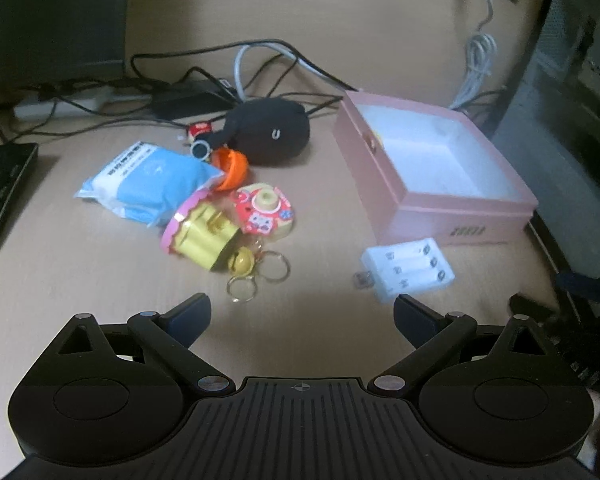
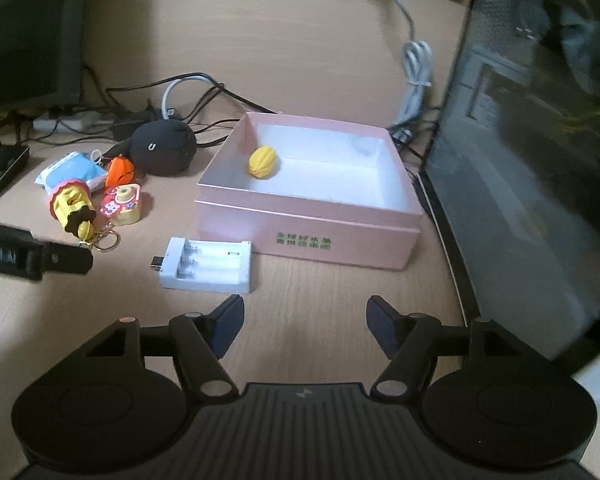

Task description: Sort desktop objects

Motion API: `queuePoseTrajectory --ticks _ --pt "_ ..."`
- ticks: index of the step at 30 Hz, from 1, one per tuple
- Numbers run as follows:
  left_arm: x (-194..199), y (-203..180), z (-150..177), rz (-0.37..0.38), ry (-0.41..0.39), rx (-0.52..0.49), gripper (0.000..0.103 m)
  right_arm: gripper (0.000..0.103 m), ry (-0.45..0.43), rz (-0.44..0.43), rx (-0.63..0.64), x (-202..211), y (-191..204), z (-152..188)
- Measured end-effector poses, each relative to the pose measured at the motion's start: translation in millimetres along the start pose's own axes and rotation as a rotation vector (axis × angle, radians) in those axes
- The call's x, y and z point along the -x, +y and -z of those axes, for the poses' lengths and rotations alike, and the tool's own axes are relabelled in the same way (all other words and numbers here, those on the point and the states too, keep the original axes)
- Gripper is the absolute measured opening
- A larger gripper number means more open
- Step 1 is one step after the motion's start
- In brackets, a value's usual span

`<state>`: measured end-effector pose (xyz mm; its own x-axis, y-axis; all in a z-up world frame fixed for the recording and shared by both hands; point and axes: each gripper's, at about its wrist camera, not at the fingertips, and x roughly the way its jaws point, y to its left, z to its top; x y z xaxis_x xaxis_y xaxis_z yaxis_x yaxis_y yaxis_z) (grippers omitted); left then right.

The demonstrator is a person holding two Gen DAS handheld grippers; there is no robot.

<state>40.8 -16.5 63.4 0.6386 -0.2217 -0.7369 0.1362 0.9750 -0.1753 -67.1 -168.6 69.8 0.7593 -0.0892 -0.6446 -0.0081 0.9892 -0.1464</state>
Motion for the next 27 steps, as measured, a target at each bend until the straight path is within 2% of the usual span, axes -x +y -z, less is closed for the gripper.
queuePoseTrajectory --ticks 3,6,9,15,20,23,27 --pt "-2.6 -9.0 -1.7 -0.037 -0.013 0.037 0.100 0.076 -0.025 -0.053 0.028 -8.1 -3.0 7.9" --pt "-11.6 -15.5 -2.0 -0.096 0.015 0.088 0.100 0.078 -0.027 -0.131 0.044 -20.4 -5.2 13.5" --pt "-20.2 -26.2 -4.8 -0.122 0.047 0.075 0.100 0.081 -0.060 -0.174 0.069 -27.6 -5.7 19.8" --pt "-35.6 -59.8 -17.7 -0.090 0.075 0.062 0.100 0.082 -0.062 -0.238 0.093 -29.8 -15.0 33.5" --pt "-58.4 -86.4 -20.4 -0.157 0.102 0.017 0.100 0.084 -0.075 -0.264 0.119 -23.9 -19.6 48.6" --pt "-72.5 -94.6 -19.6 -0.192 0.137 0.002 0.100 0.084 -0.079 -0.270 0.110 -21.2 -21.5 53.2" --pt "-82.5 -100.3 -18.1 -0.215 0.145 -0.036 0.100 0.088 -0.093 -0.269 0.105 -14.7 -26.6 58.6"
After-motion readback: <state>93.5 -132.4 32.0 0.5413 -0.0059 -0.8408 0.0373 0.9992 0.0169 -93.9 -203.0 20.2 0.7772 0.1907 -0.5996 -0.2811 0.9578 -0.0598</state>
